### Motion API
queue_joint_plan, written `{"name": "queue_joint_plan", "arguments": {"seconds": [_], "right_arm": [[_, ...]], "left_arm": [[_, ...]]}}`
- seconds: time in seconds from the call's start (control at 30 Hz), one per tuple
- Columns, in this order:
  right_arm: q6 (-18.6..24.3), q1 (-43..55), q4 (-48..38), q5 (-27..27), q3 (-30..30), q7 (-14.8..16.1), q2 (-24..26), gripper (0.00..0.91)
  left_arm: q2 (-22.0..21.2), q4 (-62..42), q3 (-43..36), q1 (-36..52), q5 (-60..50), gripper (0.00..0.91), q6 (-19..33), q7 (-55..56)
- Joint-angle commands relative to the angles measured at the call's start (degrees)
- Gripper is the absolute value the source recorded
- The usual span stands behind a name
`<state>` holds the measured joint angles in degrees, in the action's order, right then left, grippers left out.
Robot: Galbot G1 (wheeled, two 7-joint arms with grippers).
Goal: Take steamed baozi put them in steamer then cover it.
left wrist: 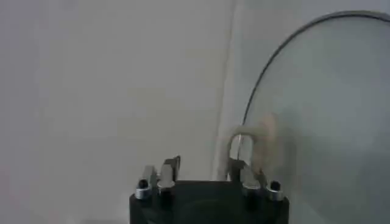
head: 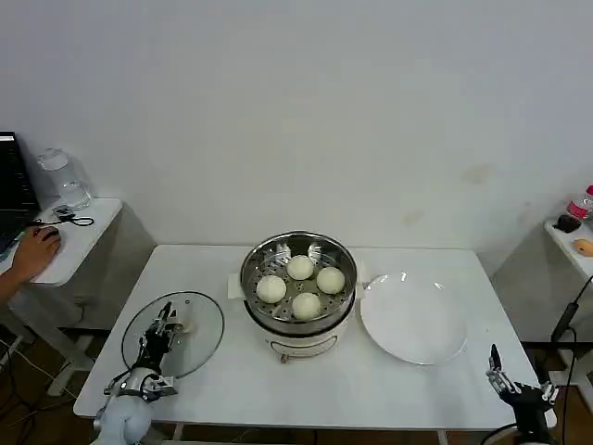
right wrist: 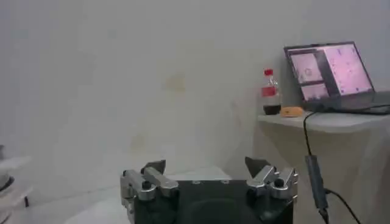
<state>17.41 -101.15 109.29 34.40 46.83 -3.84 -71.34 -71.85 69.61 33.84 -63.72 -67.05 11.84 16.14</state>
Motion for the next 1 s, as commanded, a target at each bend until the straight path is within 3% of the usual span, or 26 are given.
{"name": "queue_joint_plan", "arguments": {"seconds": [0.03, 0.43, 1.0], "right_arm": [[0.0, 0.2, 0.0, 0.0, -0.1, -0.1, 0.0, 0.907], [-0.3, 0.7, 1.0, -0.4, -0.6, -0.3, -0.2, 0.907], [0.0, 0.3, 2.7, -2.2, -1.5, -0.2, -0.8, 0.907]], "left_arm": [[-1.3, -1.6, 0.1, 0.0, -1.6, 0.000, 1.6, 1.0], [2.8, 9.0, 0.8, -1.5, -2.0, 0.000, 0.2, 0.7], [18.6, 29.9, 1.9, -3.1, 13.8, 0.000, -13.5, -8.3]]}}
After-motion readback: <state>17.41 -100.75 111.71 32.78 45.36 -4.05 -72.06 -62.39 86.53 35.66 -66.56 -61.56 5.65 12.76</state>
